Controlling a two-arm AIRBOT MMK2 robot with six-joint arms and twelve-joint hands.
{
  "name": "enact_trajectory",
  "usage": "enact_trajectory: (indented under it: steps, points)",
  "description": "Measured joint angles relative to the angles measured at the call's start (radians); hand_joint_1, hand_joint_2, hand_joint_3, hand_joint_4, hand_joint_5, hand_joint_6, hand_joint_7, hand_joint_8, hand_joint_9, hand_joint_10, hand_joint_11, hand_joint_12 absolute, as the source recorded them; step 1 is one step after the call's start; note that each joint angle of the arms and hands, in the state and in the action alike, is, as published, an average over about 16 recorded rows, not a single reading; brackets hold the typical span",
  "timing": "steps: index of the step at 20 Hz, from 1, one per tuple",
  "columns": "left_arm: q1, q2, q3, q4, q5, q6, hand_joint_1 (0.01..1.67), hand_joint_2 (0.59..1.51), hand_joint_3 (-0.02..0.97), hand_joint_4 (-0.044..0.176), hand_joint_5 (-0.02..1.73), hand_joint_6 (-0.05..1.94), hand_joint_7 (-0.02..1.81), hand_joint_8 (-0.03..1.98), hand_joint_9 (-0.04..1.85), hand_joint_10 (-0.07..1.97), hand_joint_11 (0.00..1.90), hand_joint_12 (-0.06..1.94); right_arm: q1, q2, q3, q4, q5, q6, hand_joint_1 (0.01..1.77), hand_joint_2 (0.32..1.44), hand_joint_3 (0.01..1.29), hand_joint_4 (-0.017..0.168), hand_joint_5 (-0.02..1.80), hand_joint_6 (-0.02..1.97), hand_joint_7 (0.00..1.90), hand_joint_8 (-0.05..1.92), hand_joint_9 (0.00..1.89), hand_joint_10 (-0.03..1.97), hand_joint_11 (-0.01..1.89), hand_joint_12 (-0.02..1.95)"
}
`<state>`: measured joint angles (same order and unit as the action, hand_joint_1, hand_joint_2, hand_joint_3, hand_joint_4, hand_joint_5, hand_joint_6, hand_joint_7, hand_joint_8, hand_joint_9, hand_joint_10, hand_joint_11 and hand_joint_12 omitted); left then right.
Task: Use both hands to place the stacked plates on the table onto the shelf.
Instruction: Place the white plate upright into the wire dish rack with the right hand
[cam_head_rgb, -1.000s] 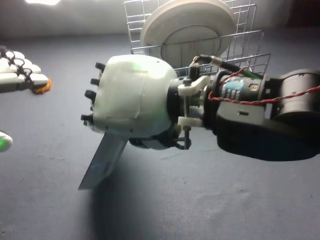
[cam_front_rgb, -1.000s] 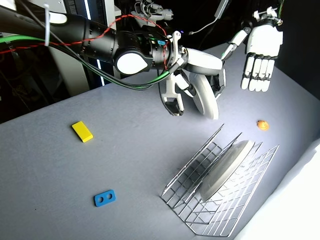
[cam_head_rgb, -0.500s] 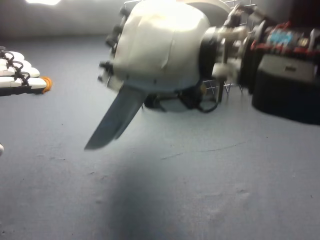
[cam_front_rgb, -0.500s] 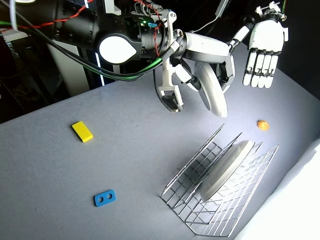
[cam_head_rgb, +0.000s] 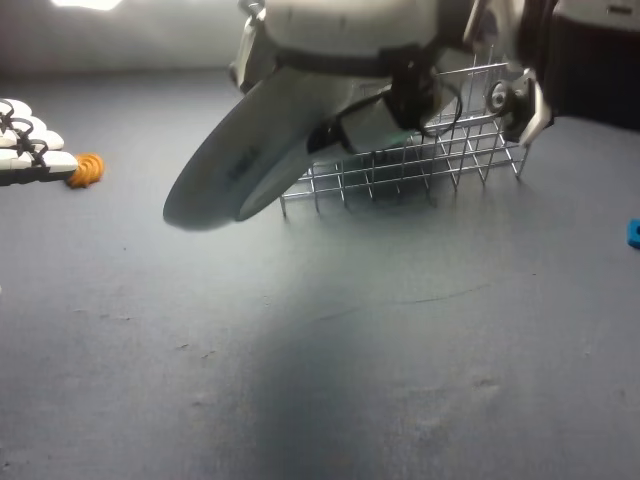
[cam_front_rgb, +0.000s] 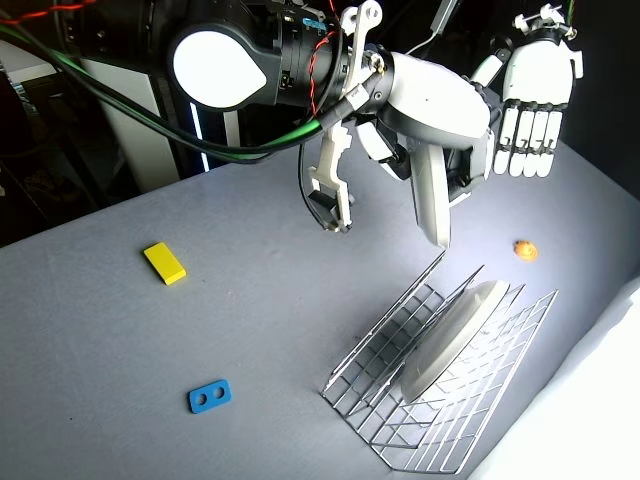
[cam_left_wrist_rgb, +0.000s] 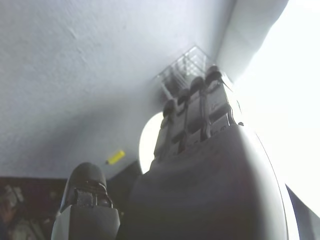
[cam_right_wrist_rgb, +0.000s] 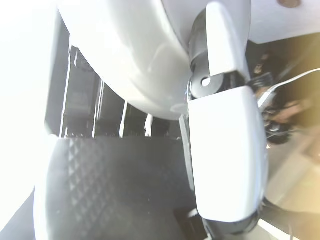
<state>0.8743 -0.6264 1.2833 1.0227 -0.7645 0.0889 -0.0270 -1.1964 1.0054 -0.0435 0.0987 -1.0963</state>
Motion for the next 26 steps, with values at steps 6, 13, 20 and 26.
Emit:
enact_trajectory:
  steps: [6,13,20,26]
  points:
    - [-0.004,0.0,0.005,0.022,-0.022,-0.001,0.02,1.139,0.021,-0.001,0.02,0.02,0.02,-0.01,0.02,0.01,0.01,0.01,0.041,0.007,0.043,0.064,-0.056,0.073,1.19,1.02,0.01,0.01,0.93,1.01,1.03,0.96,1.26,0.25,0.91,1.12]
    - [-0.02,-0.009,0.019,0.07,-0.122,-0.001,0.02,1.14,0.021,-0.001,0.02,0.02,0.02,-0.01,0.02,0.01,0.01,0.01,0.06,0.015,0.083,0.169,-0.083,0.079,1.2,1.01,0.01,0.009,0.92,1.03,1.04,0.96,1.26,0.25,0.92,1.12]
    - [-0.069,-0.018,0.03,0.13,-0.266,-0.001,0.02,1.141,0.022,-0.001,0.02,0.02,0.02,-0.01,0.02,0.01,0.01,0.01,0.062,0.022,0.122,0.253,-0.09,0.074,1.2,1.02,0.01,0.006,0.92,1.03,1.04,0.95,1.27,0.25,0.92,1.13]
    - [-0.133,-0.017,0.022,0.191,-0.373,-0.001,0.02,1.141,0.021,-0.001,0.02,0.02,0.02,-0.01,0.02,0.01,0.01,0.01,0.056,0.023,0.158,0.3,-0.088,0.071,1.2,1.02,0.01,0.003,0.91,1.03,1.05,0.95,1.28,0.27,0.93,1.14]
